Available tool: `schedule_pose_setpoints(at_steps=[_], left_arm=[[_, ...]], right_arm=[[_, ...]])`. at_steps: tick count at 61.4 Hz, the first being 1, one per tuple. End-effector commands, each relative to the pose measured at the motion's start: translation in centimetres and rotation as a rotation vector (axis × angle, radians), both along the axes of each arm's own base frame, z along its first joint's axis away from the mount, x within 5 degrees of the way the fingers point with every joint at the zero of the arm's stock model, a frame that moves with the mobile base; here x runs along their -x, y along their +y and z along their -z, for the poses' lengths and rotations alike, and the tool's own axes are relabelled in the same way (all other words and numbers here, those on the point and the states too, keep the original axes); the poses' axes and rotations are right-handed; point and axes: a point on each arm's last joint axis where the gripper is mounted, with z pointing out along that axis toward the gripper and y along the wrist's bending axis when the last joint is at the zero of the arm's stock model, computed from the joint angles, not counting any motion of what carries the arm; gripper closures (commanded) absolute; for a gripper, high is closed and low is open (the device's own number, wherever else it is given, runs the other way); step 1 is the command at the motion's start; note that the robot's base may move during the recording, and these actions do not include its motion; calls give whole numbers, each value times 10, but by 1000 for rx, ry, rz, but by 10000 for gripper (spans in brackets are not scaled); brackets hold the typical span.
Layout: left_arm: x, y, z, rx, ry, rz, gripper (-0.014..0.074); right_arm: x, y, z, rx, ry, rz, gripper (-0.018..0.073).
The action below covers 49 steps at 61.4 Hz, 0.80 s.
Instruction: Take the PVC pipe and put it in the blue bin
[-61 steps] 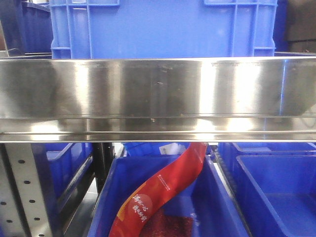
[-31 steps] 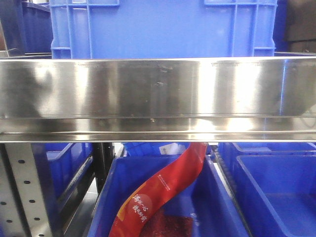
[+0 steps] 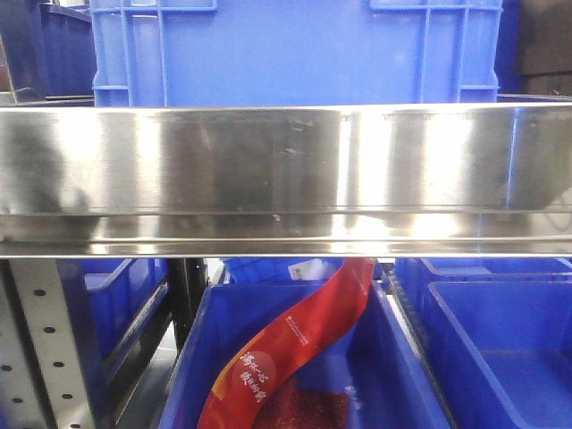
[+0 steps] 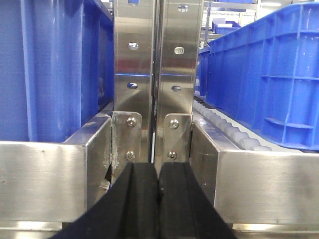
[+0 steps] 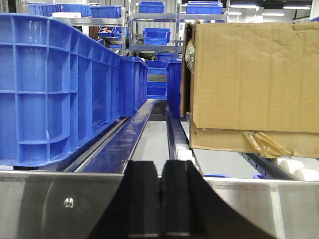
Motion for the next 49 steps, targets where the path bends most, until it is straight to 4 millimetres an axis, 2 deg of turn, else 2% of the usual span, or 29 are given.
schedule_pose_setpoints(at_steps=[1, 49], left_arm=[[1, 0, -2, 13, -23, -3, 707], [1, 0, -2, 13, -23, -3, 707]], right_arm=[[0, 0, -2, 9, -24, 6, 727], [0, 0, -2, 9, -24, 6, 727]])
